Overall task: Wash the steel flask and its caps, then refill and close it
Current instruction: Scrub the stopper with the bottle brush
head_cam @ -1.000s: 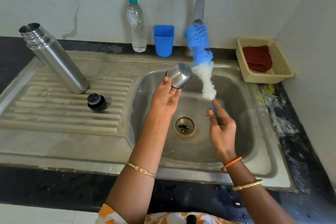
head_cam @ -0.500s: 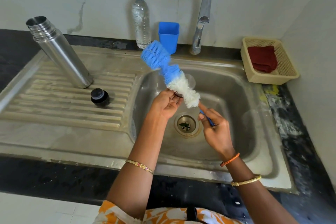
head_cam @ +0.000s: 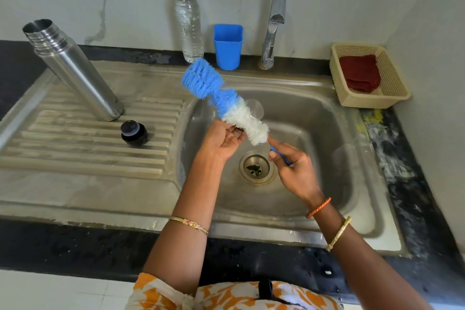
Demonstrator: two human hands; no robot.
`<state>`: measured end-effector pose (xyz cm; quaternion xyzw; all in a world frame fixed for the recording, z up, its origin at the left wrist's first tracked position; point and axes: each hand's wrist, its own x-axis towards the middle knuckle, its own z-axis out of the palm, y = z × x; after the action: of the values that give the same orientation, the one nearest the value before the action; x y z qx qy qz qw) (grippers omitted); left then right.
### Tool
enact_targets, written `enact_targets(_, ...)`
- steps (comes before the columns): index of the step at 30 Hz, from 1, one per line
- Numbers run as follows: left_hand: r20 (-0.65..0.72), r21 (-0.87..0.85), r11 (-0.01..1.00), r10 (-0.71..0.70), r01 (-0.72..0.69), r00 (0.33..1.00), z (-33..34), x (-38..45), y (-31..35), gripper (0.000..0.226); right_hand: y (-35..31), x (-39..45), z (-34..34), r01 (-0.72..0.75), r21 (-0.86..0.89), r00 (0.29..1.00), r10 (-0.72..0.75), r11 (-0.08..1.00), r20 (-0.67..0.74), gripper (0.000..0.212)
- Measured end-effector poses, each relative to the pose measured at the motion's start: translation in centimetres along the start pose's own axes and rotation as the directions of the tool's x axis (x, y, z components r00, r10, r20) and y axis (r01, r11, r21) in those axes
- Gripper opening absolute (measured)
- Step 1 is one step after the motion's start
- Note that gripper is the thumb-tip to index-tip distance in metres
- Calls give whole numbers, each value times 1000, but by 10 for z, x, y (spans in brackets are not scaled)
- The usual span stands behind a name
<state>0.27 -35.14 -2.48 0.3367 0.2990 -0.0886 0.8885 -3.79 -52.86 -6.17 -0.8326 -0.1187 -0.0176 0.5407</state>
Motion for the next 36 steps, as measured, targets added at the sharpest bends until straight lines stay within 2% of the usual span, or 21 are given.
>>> enact_targets(3, 43, -5, 1000, 25, -25, 999, 1, -2, 5, 15, -6, 0, 8, -73, 178, 996, 63, 981, 58, 48)
enact_targets(6, 57, 30, 998, 53, -55, 997, 1, -3, 10, 16, -11, -2, 11, -124, 263, 991, 104, 957, 90, 44)
enact_targets(9, 27, 98, 992, 82, -84, 996, -4, -2, 12, 28, -17, 5, 7, -216, 379, 971, 240, 900, -17, 36)
enact_targets(11, 23, 127, 990, 56, -59, 998, -6, -4, 10, 28, -19, 14, -1, -277, 470, 935, 348, 838, -69, 36)
enact_targets(13, 56, 146, 989, 14, -22, 998, -2, -9, 6, 21, -21, 21, -6, -359, 550, 904, 427, 754, 6, 33)
enact_targets(15, 112, 176, 984, -31, 10, 993, 9, -14, 3, 19, -29, 22, -8, -423, 557, 891, 441, 715, 111, 21)
enact_targets(18, 62, 213, 974, -88, 73, 994, 27, -18, -2, 25, -45, 20, -4, -394, 484, 918, 357, 782, 170, 21)
enact_targets(20, -70, 211, 972, -91, 104, 993, 32, -14, -8, 30, -48, 16, 3, -319, 448, 946, 306, 835, 102, 17)
enact_targets(22, -205, 215, 973, -43, 88, 978, 30, -6, -16, 38, -43, 11, 8, -269, 399, 956, 292, 876, 4, 31)
enact_targets(24, -259, 223, 974, 25, 35, 966, 27, -2, -23, 41, -37, 3, 12, -228, 228, 964, 252, 947, -85, 42)
enact_targets(27, -246, 181, 983, 31, 15, 969, 29, -4, -35, 40, -36, -5, 19, -82, -65, 979, 68, 995, -194, 44)
enact_targets(31, -259, 80, 994, 89, -70, 962, 15, 7, -17, 29, -42, -12, -4, 43, -113, 980, -64, 993, -190, 21)
enact_targets(34, -154, 49, 991, 132, -126, 979, -5, 22, 18, 30, -35, -20, -33, 76, -250, 980, -119, 965, -161, 15)
enact_targets(36, -110, 62, 991, 124, -117, 986, -12, 26, 34, 26, -31, -25, -42, 74, -282, 980, -122, 956, -157, 15)
